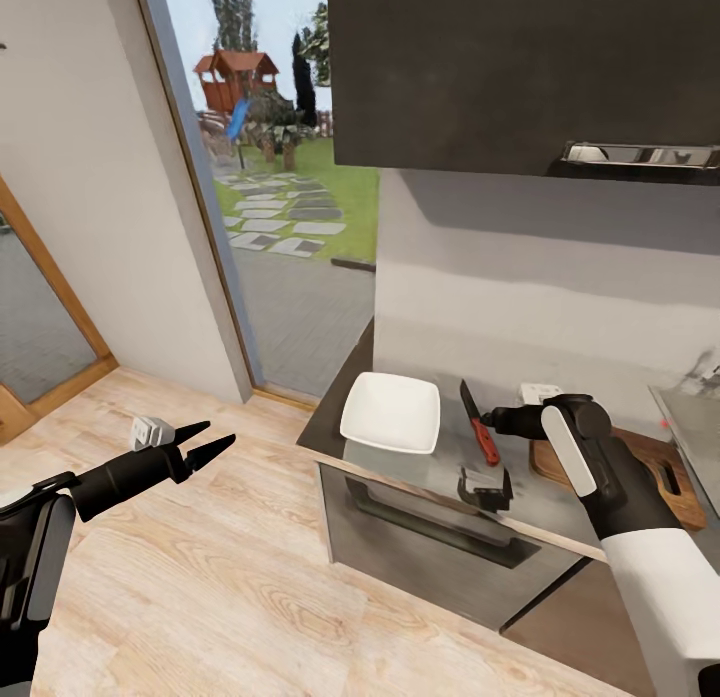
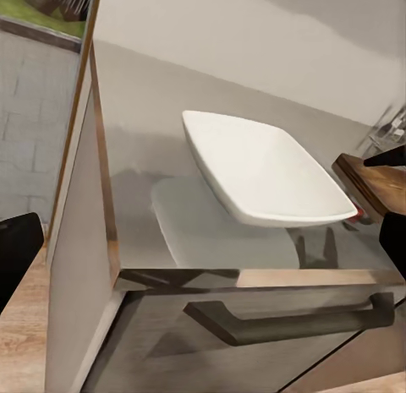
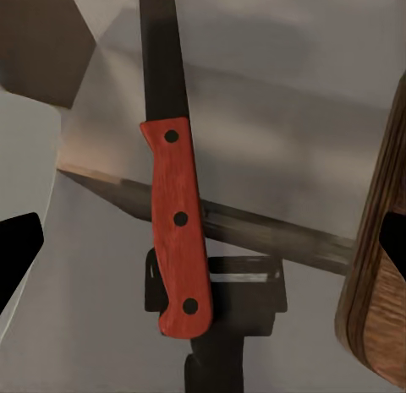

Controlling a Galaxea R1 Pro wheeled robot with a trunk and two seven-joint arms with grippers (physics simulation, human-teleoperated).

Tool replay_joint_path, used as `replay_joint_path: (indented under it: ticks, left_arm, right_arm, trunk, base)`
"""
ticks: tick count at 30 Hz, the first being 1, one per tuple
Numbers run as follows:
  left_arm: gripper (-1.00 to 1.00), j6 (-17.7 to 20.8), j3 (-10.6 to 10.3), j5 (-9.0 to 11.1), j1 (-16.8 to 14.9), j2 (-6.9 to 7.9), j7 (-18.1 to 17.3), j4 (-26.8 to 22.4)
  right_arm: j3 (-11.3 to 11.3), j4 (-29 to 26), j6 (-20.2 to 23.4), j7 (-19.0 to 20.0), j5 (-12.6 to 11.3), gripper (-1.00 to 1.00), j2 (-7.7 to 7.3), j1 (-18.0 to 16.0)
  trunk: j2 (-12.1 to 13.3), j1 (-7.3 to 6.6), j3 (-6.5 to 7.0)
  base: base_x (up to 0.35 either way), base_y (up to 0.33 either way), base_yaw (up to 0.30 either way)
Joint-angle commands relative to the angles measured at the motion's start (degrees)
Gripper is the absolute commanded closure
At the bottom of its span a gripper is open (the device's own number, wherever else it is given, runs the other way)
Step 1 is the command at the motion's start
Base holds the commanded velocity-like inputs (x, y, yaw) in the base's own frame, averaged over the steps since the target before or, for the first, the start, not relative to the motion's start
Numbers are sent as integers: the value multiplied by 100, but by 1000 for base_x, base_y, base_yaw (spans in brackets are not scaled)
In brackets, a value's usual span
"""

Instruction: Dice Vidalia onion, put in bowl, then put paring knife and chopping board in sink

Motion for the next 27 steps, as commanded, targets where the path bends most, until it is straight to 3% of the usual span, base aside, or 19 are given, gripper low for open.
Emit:
replay_joint_path:
  ticks: [1, 27]
  left_arm:
    - [-100, 43, 3, 23, -5, 1, -9, -1]
    - [-100, 43, -3, 23, -5, -34, -9, -1]
  right_arm:
    - [15, -4, 15, -60, -60, -100, -6, -6]
    - [15, -4, 15, -60, -60, -100, -6, -6]
  trunk:
    - [-11, 3, -11]
    - [-11, 3, -56]
  base:
    - [-3, 0, 0]
    - [0, 0, 9]
